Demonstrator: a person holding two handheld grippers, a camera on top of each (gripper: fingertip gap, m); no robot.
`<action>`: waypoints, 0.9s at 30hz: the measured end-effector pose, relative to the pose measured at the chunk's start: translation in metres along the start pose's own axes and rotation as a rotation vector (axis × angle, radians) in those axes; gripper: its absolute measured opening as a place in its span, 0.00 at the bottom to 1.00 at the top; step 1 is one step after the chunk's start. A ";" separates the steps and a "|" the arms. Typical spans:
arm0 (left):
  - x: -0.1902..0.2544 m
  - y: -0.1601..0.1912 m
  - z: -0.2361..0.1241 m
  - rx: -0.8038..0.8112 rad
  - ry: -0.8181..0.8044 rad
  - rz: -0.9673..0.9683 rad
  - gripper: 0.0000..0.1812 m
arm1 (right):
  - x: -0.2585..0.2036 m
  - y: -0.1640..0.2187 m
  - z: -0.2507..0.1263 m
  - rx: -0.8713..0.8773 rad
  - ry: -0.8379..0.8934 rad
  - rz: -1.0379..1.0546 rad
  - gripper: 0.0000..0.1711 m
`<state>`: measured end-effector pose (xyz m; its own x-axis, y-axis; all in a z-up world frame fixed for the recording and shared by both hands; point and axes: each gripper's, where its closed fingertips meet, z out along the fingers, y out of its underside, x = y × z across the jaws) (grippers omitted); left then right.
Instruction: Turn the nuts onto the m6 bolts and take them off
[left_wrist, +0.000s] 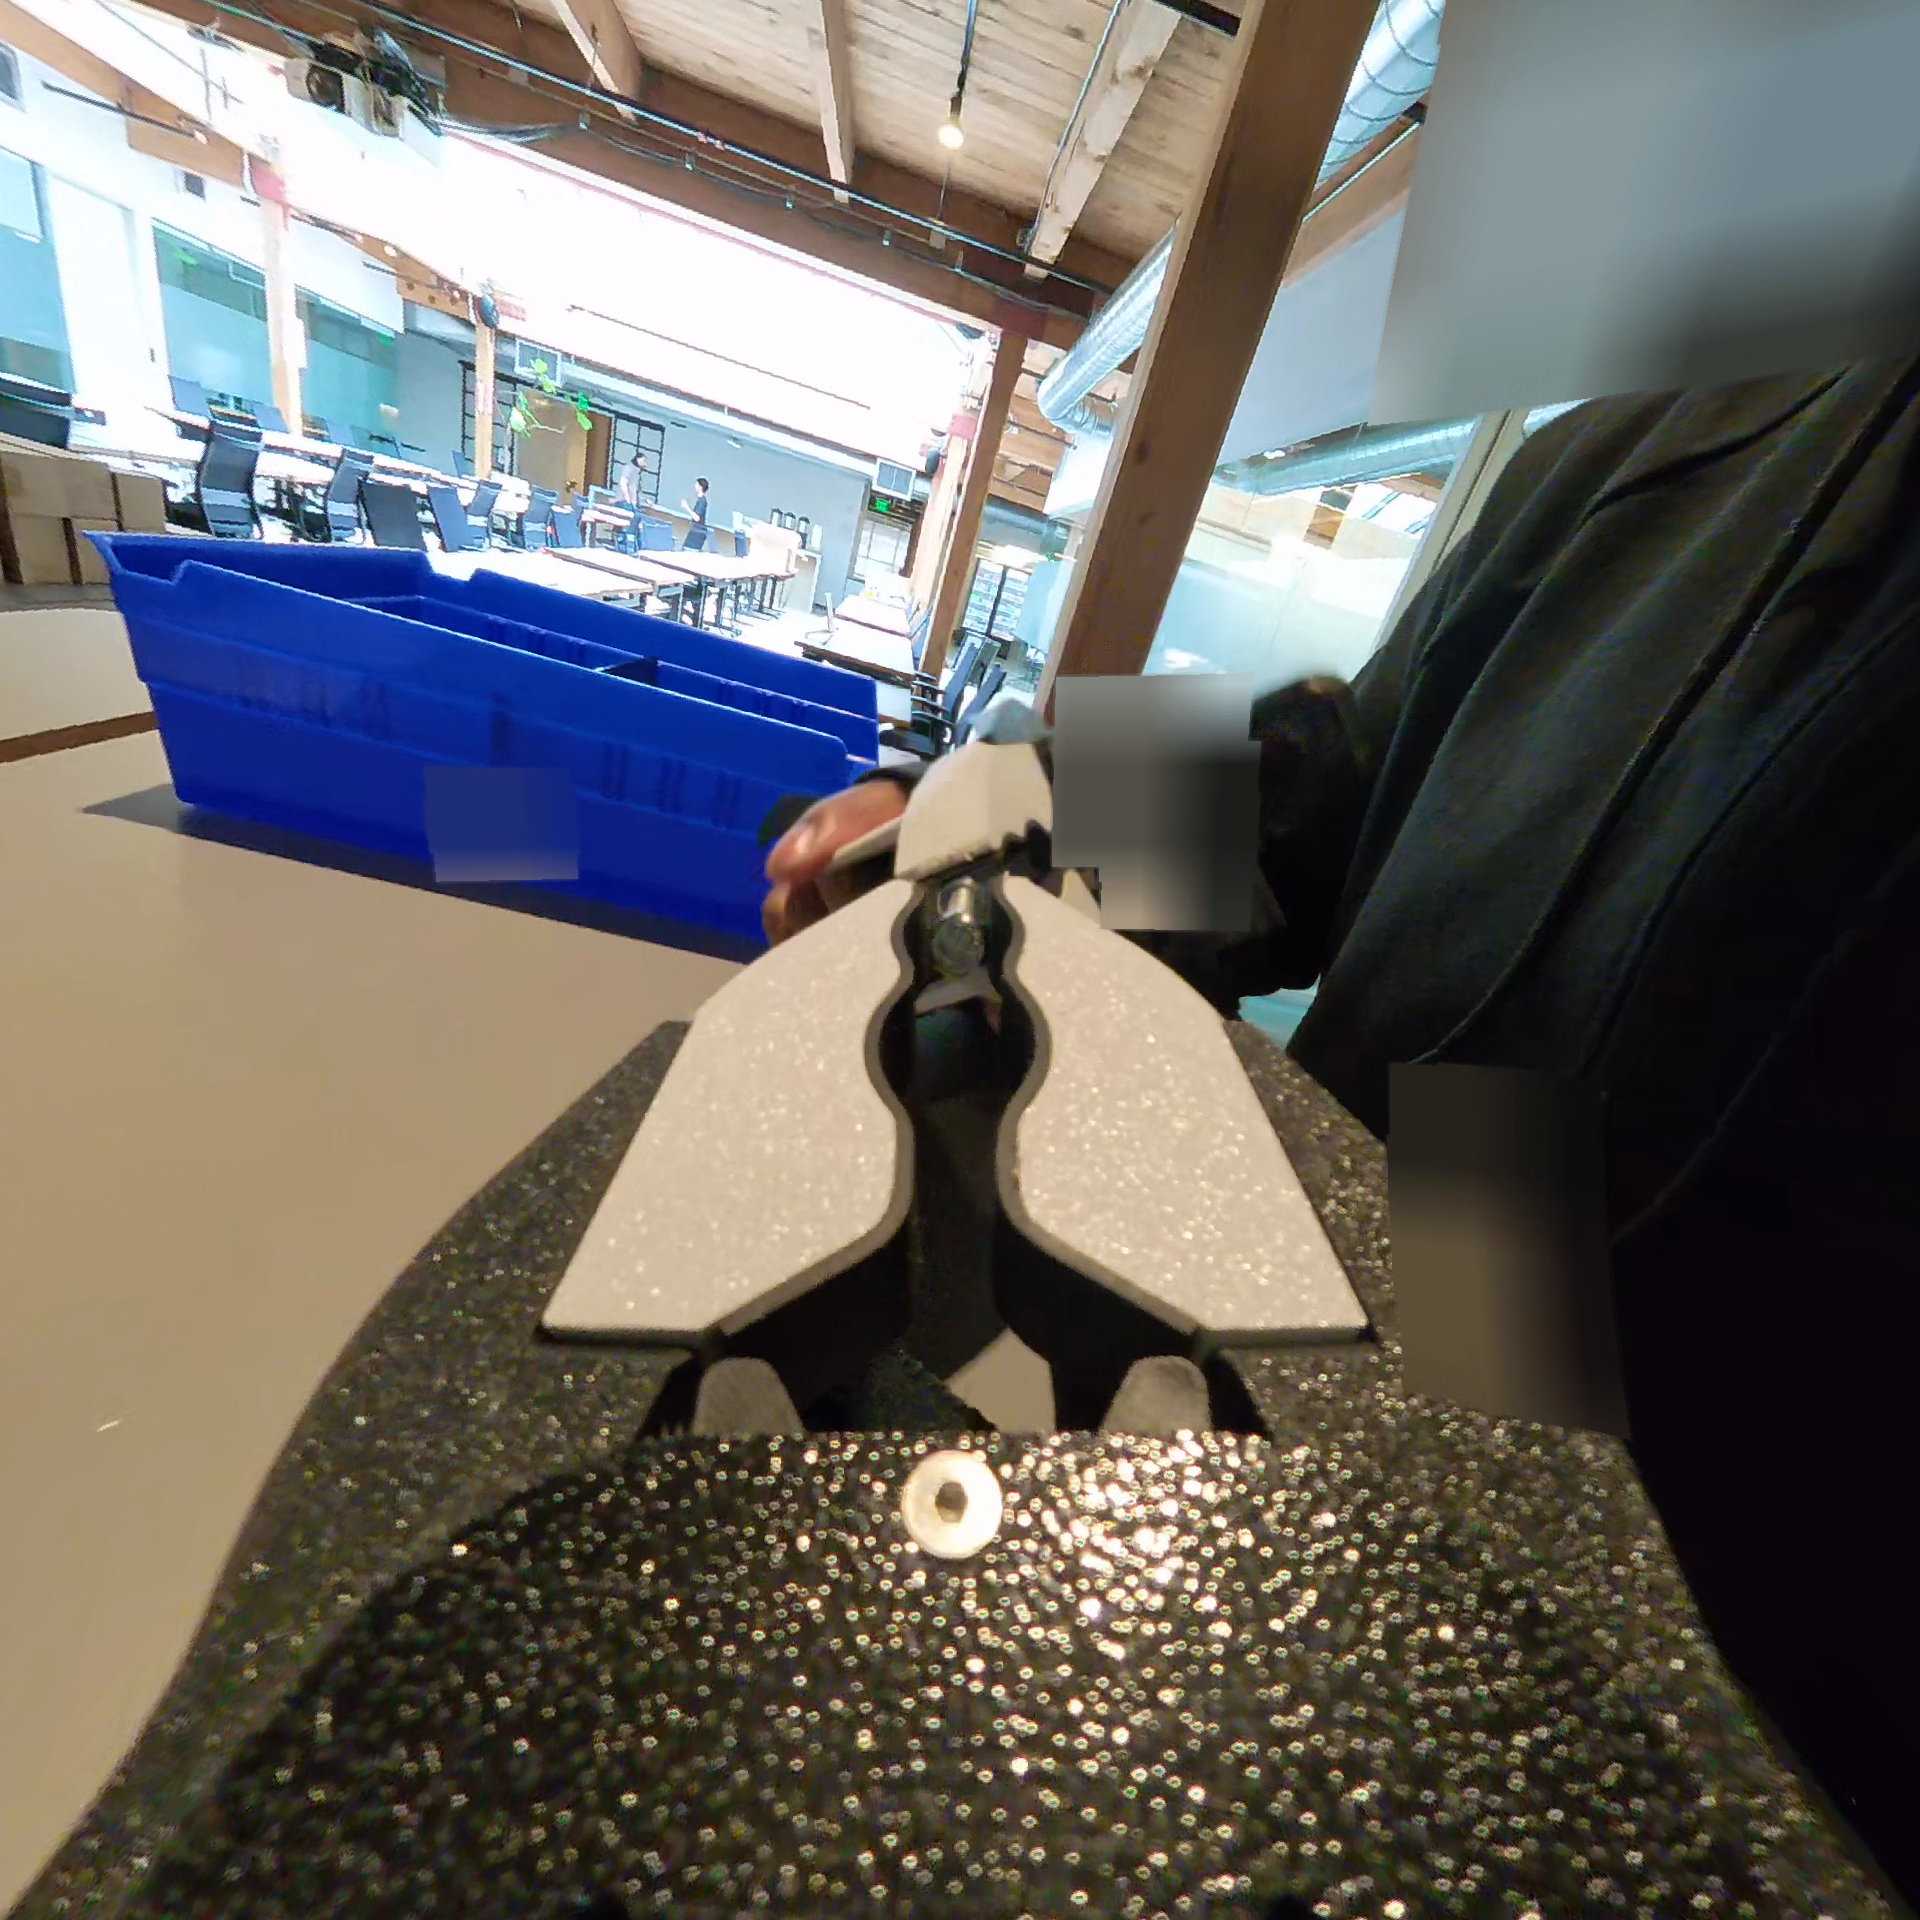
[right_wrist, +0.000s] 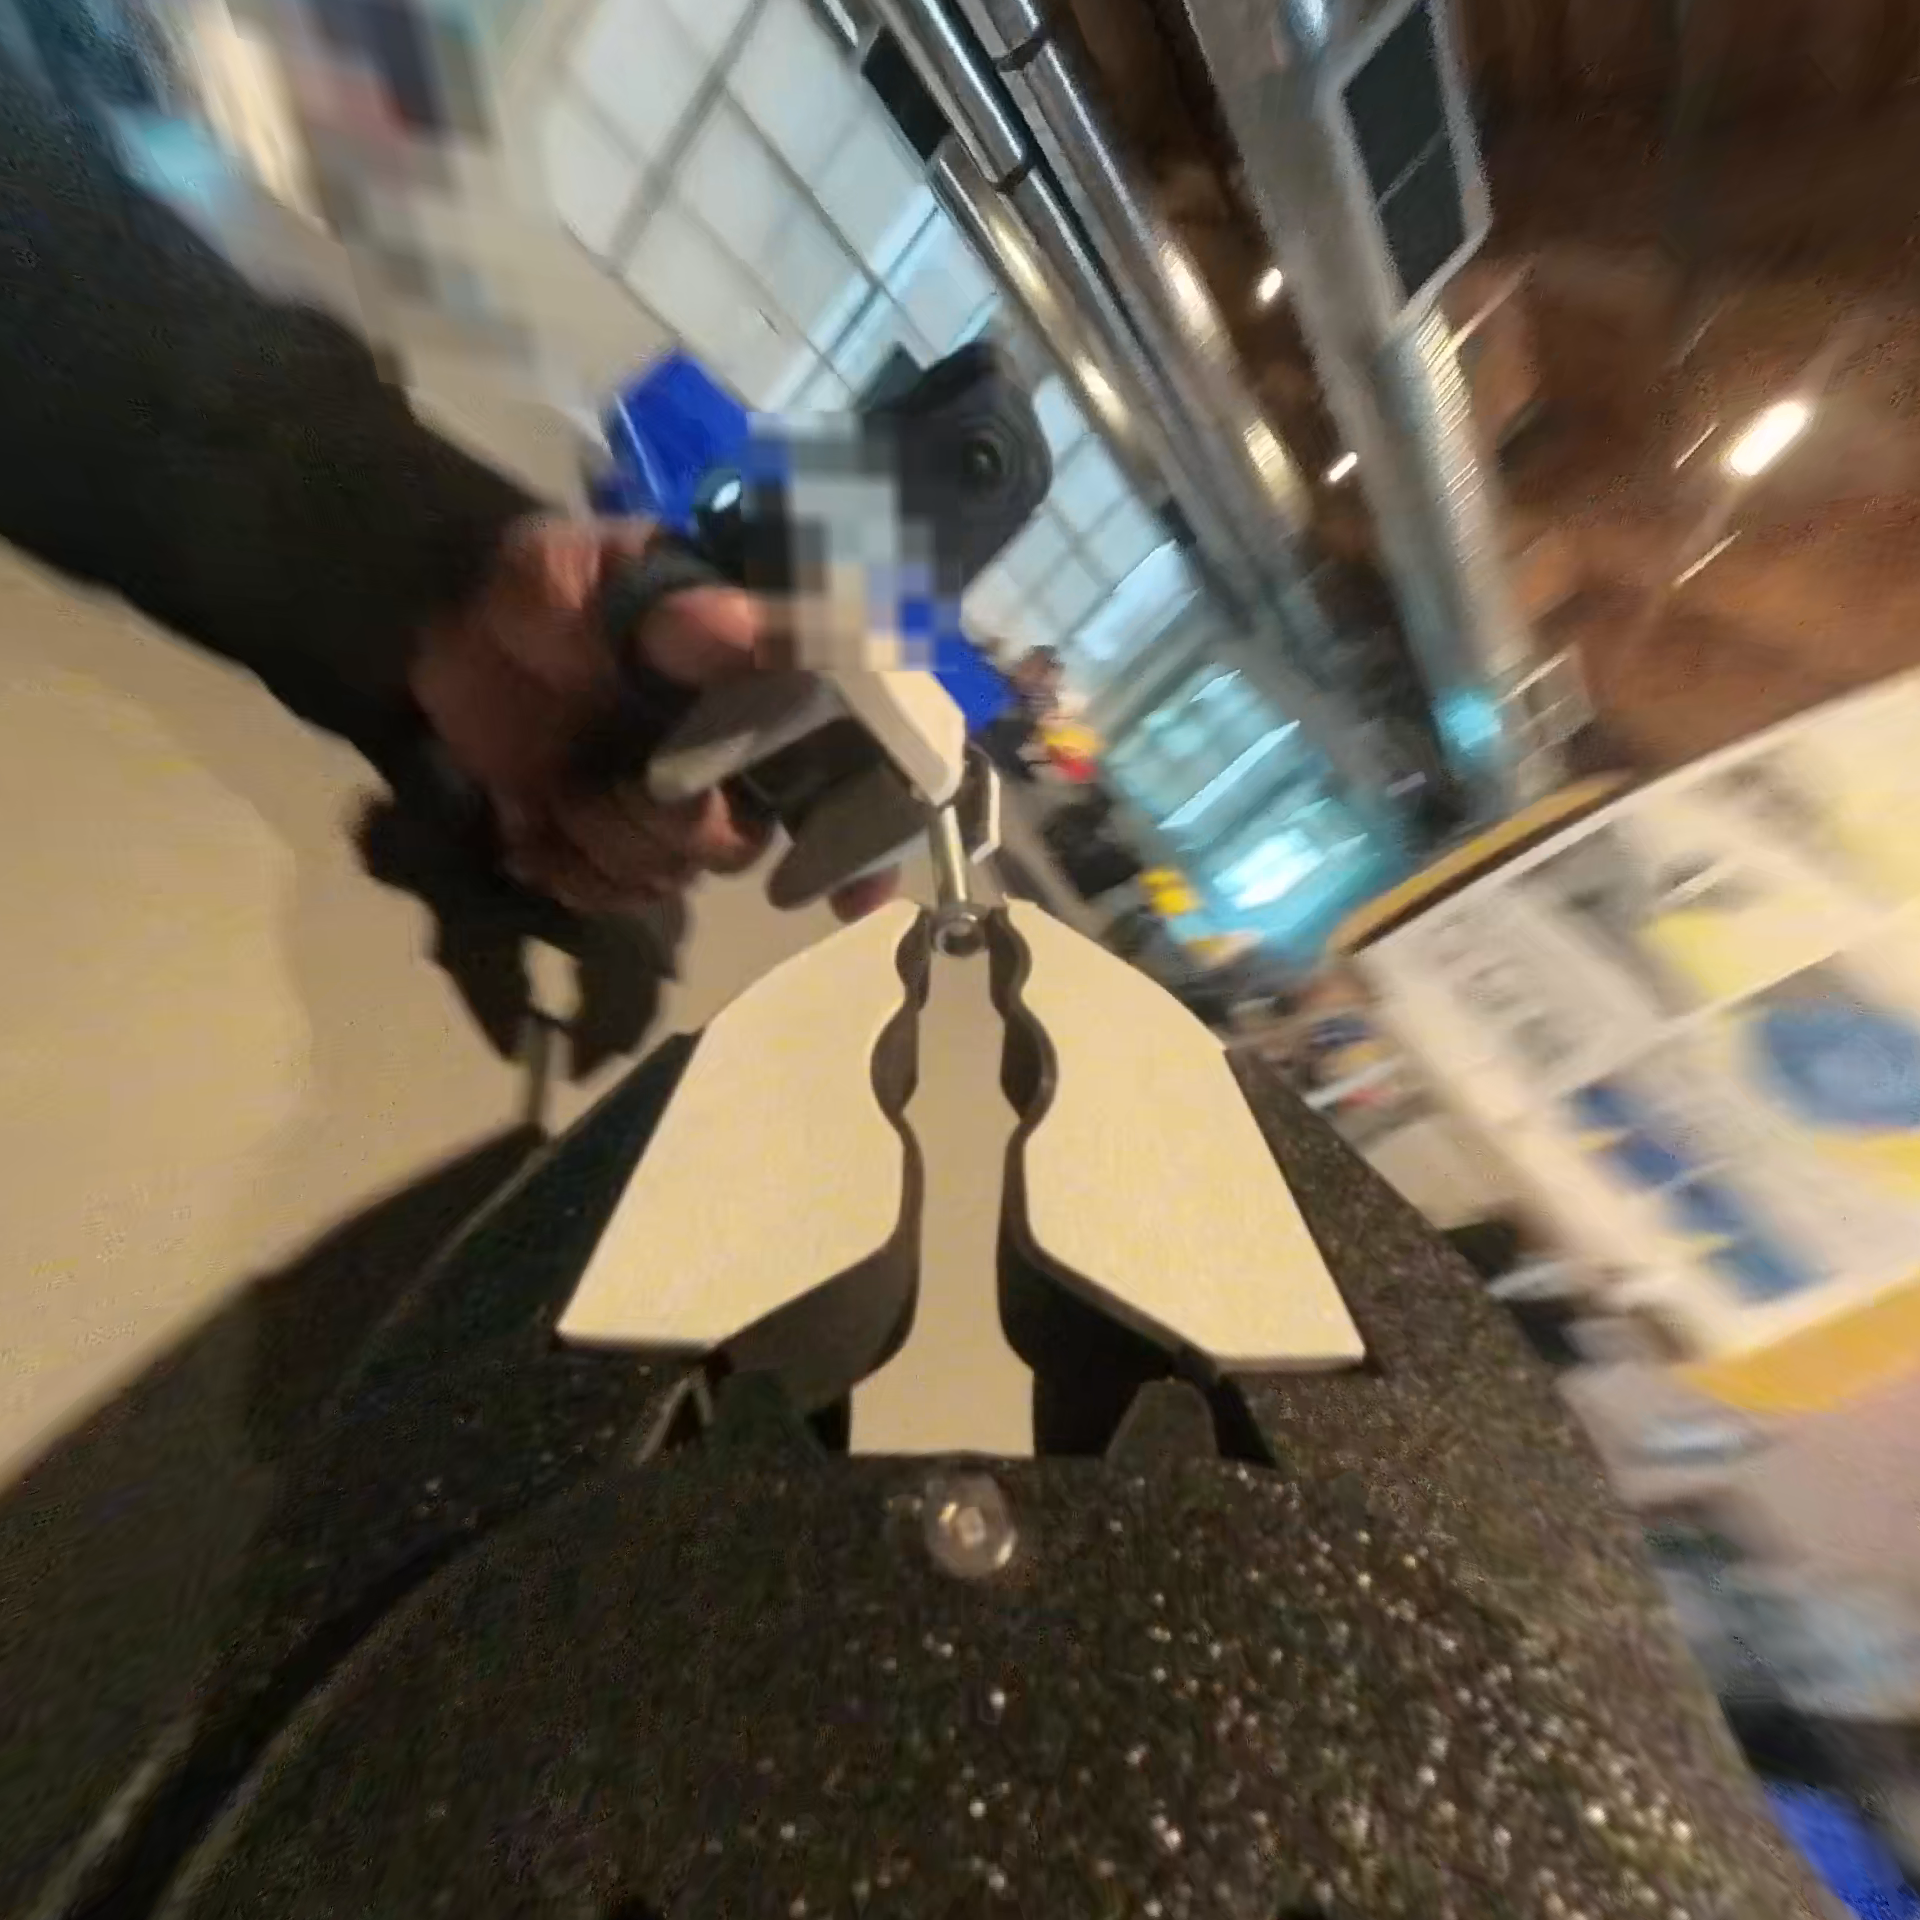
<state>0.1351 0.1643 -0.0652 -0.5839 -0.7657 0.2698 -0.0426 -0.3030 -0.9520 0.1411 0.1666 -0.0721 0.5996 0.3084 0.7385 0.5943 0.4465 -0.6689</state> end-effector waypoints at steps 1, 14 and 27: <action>0.000 0.000 0.000 0.000 0.001 0.001 0.05 | 0.000 0.000 0.000 -0.015 0.045 -0.146 0.06; 0.002 -0.004 -0.001 0.030 -0.009 0.069 0.05 | 0.000 -0.010 -0.005 0.186 -0.286 0.786 0.22; 0.004 -0.001 0.000 0.012 0.018 0.005 0.05 | -0.005 -0.003 0.000 0.062 -0.031 0.040 0.06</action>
<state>0.1325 0.1614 -0.0634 -0.5985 -0.7570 0.2622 -0.0302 -0.3058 -0.9516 0.1360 0.1634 -0.0739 0.6049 0.3525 0.7140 0.5351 0.4841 -0.6923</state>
